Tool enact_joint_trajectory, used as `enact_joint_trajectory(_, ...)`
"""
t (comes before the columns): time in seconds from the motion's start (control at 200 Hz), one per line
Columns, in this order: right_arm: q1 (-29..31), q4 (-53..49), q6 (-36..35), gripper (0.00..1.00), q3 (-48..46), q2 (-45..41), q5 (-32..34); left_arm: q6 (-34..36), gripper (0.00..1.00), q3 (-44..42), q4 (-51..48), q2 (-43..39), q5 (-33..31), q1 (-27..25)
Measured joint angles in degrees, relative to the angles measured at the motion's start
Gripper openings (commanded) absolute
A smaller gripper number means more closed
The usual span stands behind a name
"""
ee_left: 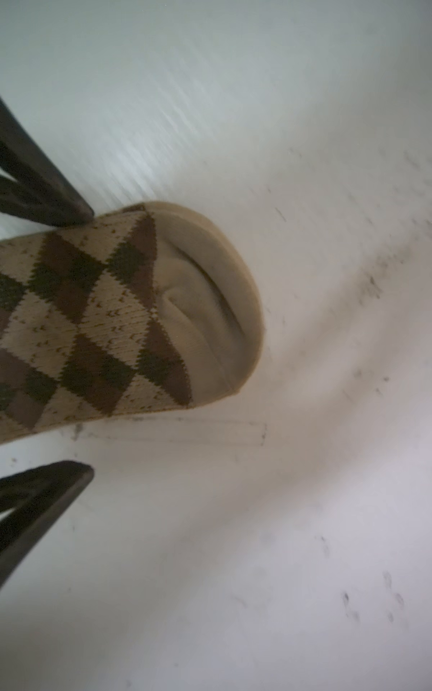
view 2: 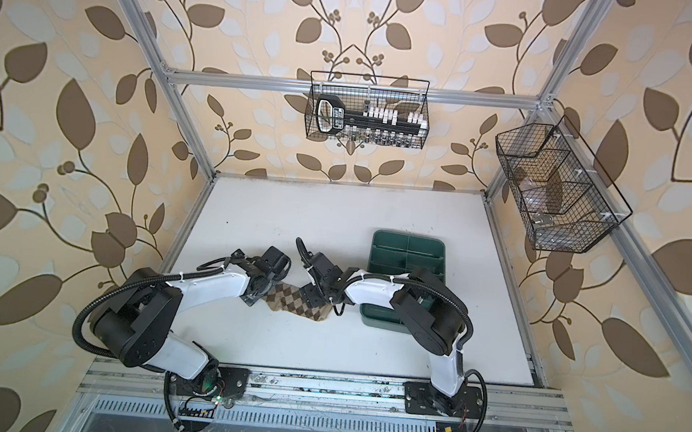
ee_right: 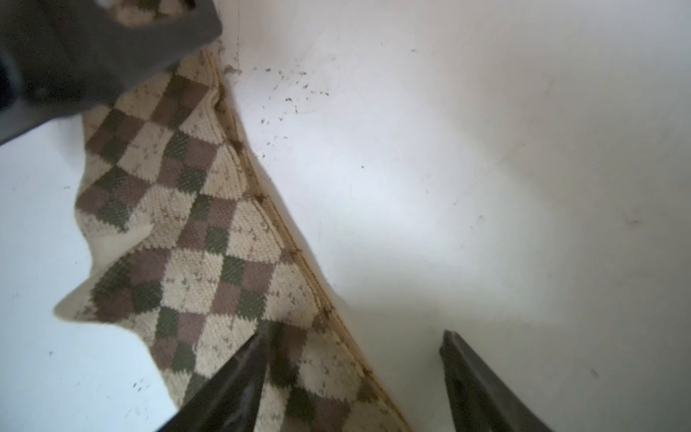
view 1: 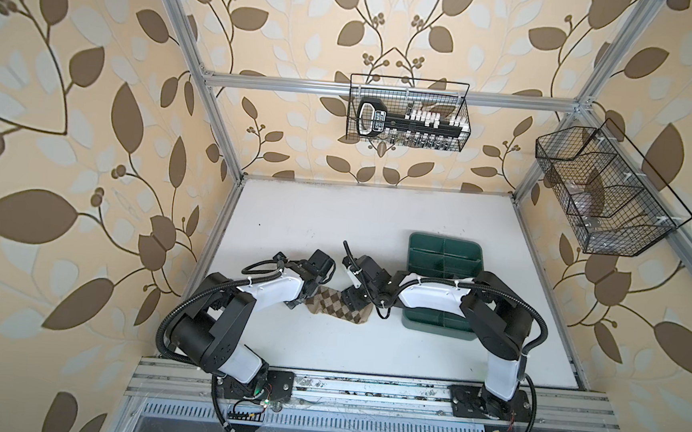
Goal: Roll the socks
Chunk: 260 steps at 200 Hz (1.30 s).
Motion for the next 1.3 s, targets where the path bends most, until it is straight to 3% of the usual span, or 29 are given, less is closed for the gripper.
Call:
enact_joint_trajectory(0.49, -3.3, 4.1, 4.0, 0.74, -7.4, -5.2, -8.1, 6.5, 0.99, 20.7, 9.4, 18.8, 4.8, 0.3)
enact_joint_trajectory(0.83, -3.3, 7.7, 4.0, 0.73, -10.1, -6.1, -18.4, 13.0, 0.99, 32.3, 14.0, 26.9, 17.7, 0.2)
enact_joint_trajectory(1.095, -5.2, -0.4, -0.3, 0.77, -12.9, -14.5, -20.5, 21.8, 0.99, 33.0, 4.7, 21.9, 21.1, -0.2)
enact_joint_trajectory(1.3, -5.0, -4.8, -9.1, 0.77, -13.9, -33.0, -15.5, 30.3, 0.99, 33.5, -3.2, 1.8, 19.4, -0.2)
